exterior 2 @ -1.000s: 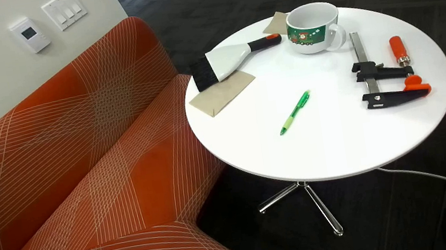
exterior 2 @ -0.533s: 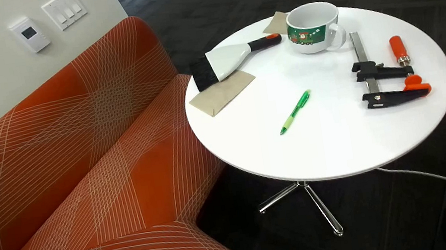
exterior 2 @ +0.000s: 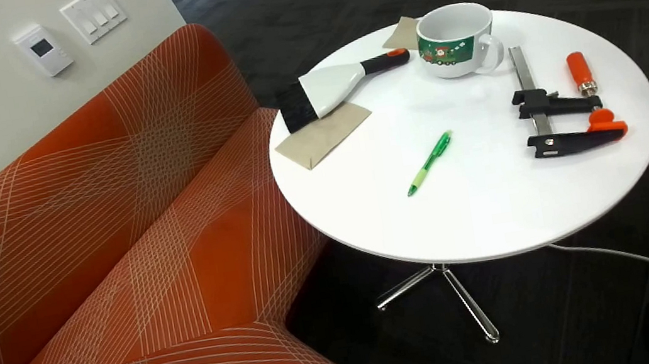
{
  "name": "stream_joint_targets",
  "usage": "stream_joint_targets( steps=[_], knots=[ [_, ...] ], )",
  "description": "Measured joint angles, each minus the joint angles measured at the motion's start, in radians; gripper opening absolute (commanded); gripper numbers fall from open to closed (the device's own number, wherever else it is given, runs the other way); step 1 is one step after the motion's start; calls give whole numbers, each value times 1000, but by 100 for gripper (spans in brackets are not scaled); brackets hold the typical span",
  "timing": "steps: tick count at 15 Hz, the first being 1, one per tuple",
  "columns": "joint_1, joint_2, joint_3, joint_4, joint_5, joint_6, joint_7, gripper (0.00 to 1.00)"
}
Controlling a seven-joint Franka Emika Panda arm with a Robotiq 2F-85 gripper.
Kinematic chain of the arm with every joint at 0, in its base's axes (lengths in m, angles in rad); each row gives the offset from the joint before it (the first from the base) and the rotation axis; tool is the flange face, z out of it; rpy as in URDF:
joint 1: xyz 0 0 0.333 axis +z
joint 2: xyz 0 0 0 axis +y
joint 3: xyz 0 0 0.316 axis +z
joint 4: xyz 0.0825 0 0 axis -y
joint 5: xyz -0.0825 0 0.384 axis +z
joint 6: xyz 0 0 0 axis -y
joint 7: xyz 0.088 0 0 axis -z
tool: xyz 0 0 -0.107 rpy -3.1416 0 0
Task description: Put the pen in the cup
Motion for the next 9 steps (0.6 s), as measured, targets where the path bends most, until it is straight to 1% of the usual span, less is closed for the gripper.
stream_joint_targets(
  steps=[4,5,7,9],
  knots=[
    [0,2,0,0,0,0,-1,100],
    [-1,7,0,0,0,1,-18,100],
    [-4,26,0,1,-1,18,-83,100],
    [-13,61,-1,2,-1,62,-175,100]
  ],
)
